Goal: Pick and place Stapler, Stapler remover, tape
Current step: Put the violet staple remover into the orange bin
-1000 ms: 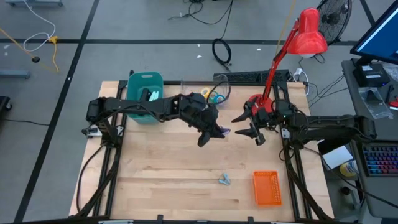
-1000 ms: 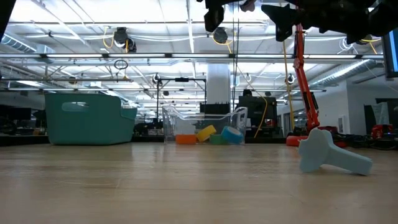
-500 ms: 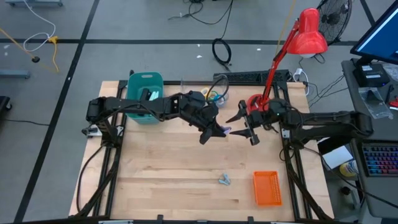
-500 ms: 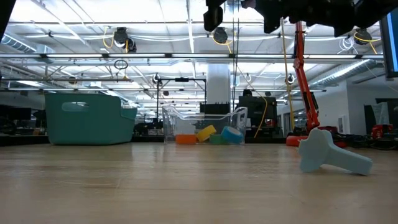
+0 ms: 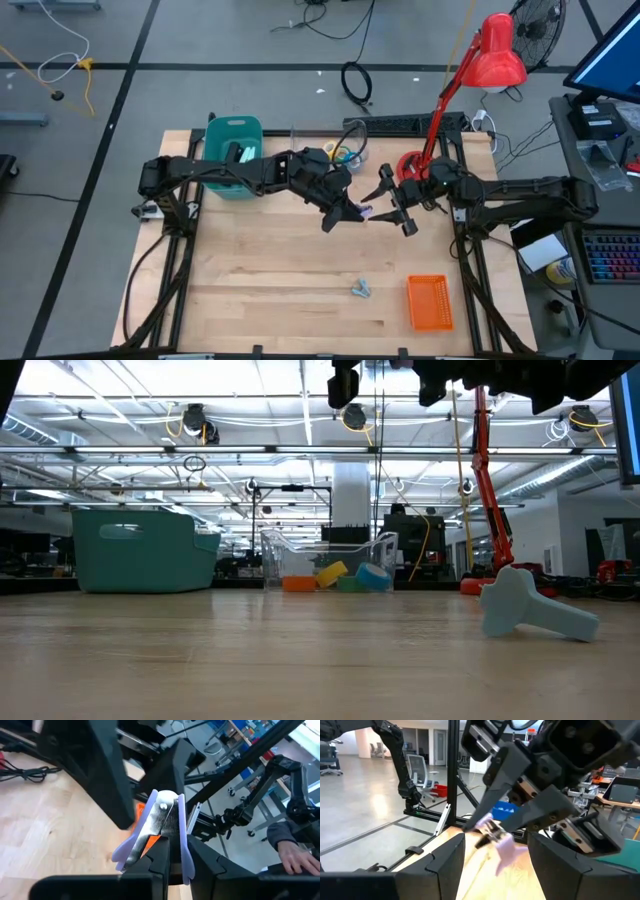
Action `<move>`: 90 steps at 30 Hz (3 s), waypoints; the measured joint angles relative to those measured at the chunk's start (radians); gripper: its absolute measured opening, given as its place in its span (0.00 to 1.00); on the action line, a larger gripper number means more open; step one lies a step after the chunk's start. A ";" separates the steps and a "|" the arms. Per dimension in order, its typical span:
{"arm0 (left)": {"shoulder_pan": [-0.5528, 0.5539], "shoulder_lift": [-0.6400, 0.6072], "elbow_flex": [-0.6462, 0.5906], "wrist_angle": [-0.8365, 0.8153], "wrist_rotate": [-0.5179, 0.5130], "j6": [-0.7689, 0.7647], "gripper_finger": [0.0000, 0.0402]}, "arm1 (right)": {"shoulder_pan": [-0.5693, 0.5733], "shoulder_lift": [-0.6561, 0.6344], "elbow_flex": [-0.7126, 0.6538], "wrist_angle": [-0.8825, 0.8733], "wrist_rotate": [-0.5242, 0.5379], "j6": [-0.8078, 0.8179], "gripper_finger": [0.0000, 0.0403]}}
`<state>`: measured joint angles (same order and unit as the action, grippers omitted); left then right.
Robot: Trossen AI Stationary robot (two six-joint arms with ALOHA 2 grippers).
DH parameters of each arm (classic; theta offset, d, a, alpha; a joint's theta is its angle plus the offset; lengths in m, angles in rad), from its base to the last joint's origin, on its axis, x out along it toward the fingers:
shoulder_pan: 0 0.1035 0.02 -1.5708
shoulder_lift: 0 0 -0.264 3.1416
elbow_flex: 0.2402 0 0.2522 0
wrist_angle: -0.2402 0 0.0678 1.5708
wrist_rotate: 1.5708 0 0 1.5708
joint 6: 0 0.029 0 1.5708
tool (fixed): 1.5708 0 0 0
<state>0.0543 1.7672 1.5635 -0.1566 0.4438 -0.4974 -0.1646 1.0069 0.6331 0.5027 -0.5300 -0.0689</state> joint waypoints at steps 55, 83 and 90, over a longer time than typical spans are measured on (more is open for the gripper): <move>0.005 -0.001 0.000 0.031 0.034 -0.020 0.63 | 0.002 0.002 -0.001 0.027 0.009 0.060 0.08; 0.147 0.002 0.000 -0.040 0.250 0.029 0.63 | 0.003 0.002 0.000 -0.011 -0.039 0.139 0.08; 0.202 0.001 0.000 -0.144 0.315 0.087 0.63 | 0.008 -0.048 0.000 -0.152 -0.047 0.193 0.08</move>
<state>0.2560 1.7679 1.5631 -0.3009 0.7587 -0.4104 -0.1567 0.9589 0.6331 0.3511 -0.5771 0.1239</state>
